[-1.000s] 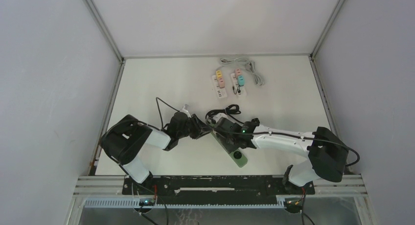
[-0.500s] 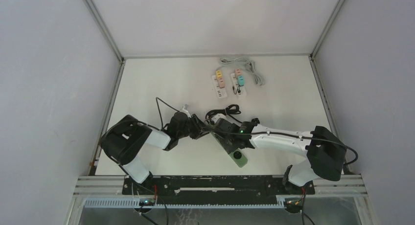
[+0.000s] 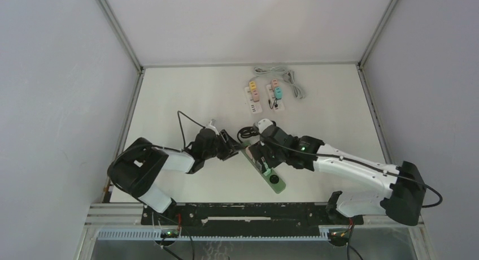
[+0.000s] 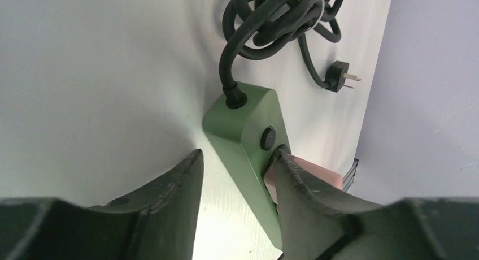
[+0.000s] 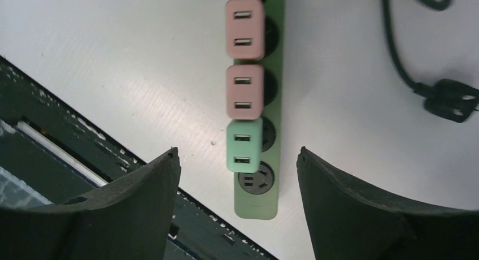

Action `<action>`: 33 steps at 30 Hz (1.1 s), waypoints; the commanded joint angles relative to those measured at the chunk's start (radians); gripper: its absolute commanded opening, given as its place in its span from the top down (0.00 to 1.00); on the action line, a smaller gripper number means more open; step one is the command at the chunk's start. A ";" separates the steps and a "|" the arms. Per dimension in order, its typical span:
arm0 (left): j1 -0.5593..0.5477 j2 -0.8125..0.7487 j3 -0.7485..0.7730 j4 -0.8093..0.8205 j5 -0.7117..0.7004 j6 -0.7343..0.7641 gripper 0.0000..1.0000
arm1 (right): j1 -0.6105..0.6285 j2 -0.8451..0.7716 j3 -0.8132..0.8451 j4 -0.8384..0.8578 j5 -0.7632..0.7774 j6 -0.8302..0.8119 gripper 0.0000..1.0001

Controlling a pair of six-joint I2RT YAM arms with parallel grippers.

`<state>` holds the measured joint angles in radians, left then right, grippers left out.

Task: Insert the plug
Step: Insert the plug into the socket, then reset both arms

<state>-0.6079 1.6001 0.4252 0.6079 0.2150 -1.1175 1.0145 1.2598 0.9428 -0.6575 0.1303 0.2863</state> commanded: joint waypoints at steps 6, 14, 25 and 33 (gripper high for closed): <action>0.003 -0.311 0.025 -0.300 -0.178 0.147 0.31 | -0.092 -0.228 -0.009 -0.079 0.115 0.035 0.11; 0.005 -0.803 0.106 -0.780 -0.472 0.315 0.14 | -0.170 -0.453 -0.026 -0.188 0.282 0.102 0.00; 0.007 -1.266 0.356 -1.237 -0.812 0.581 0.00 | -0.248 -0.721 -0.039 -0.229 0.419 0.061 0.00; 0.007 -1.375 0.353 -1.172 -0.958 0.832 0.00 | -0.262 -0.916 -0.095 -0.180 0.548 0.015 0.00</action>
<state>-0.6064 0.2523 0.7876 -0.5831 -0.6411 -0.4488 0.7635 0.4160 0.8871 -0.8825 0.5827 0.3325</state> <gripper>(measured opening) 0.998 1.000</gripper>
